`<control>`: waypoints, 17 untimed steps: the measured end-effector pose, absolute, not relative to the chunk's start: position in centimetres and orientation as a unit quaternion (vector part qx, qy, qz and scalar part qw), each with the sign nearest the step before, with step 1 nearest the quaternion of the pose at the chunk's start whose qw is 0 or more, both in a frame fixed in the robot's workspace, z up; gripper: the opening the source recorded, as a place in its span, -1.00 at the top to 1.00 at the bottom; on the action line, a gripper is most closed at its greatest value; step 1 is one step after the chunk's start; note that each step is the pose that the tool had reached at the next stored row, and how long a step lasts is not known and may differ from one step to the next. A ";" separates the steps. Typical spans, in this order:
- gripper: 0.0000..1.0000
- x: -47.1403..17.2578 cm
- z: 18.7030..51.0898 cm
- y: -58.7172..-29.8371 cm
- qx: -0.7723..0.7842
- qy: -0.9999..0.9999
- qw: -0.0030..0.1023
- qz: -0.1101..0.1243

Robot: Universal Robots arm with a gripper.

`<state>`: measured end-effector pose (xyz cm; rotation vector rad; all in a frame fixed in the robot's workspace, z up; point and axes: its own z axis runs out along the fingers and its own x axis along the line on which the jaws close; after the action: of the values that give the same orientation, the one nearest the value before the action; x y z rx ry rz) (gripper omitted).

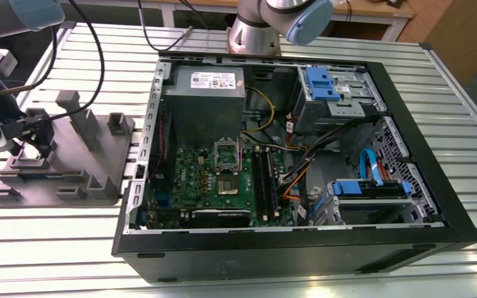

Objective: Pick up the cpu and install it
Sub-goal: 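Pick up the cpu and move it towards the insertion slot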

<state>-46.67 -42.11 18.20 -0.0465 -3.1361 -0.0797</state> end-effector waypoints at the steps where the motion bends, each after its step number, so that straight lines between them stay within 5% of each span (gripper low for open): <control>1: -0.19 -46.7 18.1 -42.1 -0.015 -1.000 0.002 -0.025; 17: -0.19 -46.7 18.1 -42.1 -0.015 -1.000 0.002 -0.025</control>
<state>-46.68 -42.10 18.14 -0.0466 -3.1360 -0.0799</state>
